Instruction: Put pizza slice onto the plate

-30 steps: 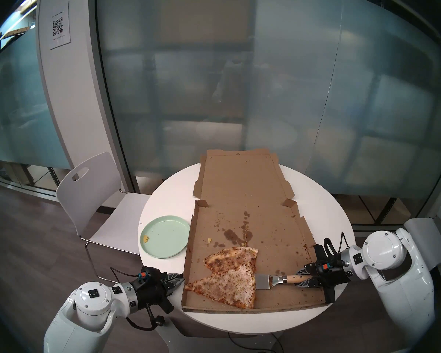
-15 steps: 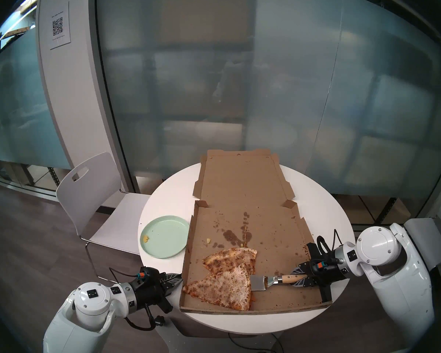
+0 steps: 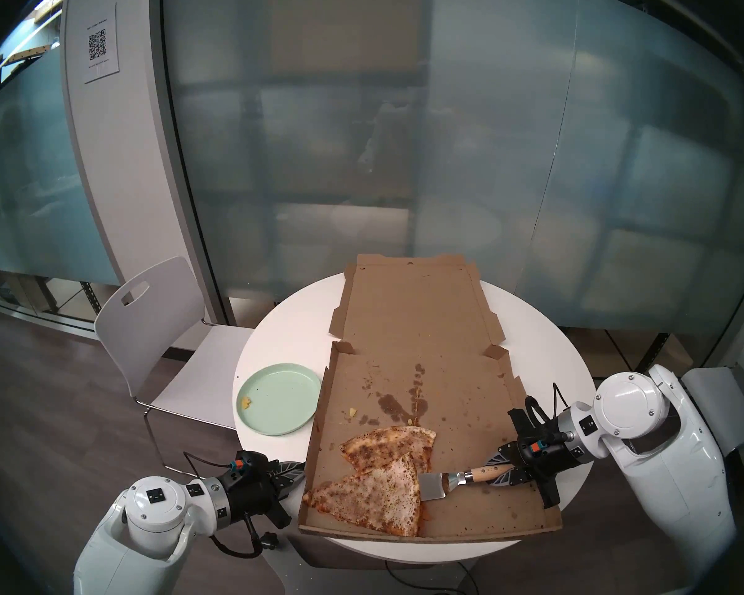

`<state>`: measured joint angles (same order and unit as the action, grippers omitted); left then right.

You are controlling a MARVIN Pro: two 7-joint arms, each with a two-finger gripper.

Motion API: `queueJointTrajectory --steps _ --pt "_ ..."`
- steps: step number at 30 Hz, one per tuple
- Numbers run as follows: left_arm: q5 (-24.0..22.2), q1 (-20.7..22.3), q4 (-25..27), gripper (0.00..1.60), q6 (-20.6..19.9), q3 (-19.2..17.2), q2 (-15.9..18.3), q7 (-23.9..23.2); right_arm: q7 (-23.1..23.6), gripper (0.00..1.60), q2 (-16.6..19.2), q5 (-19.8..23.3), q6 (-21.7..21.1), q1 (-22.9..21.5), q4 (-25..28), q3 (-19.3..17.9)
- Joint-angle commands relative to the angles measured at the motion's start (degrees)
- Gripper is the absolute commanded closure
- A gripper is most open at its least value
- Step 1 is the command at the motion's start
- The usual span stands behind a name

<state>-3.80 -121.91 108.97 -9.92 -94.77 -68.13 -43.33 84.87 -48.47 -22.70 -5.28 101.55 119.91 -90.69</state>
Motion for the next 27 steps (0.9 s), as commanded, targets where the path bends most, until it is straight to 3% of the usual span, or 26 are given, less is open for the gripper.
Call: queueJointTrajectory --steps 1,11,15,21,27 --pt "-0.08 -0.36 1.32 1.39 0.22 -0.19 -0.14 0.09 0.13 1.6 0.38 0.9 1.11 -2.57 0.58 0.93" --pt "0.07 -0.47 0.66 1.39 0.59 -0.46 -0.16 0.06 0.13 1.6 2.11 3.43 3.67 -3.82 -2.53 -0.43" --pt "0.07 -0.53 0.49 1.39 0.67 -0.62 -0.21 0.06 0.13 1.6 4.8 5.38 4.98 -3.84 -3.01 -0.06" --pt "-0.05 -0.69 0.69 1.39 0.66 -0.75 -0.39 -0.01 0.13 1.6 8.36 8.55 4.43 -3.87 -3.05 0.76" --pt "-0.02 -0.62 0.49 1.39 0.69 -0.65 -0.56 -0.05 0.13 1.6 9.12 9.99 4.4 -2.94 -2.28 1.23"
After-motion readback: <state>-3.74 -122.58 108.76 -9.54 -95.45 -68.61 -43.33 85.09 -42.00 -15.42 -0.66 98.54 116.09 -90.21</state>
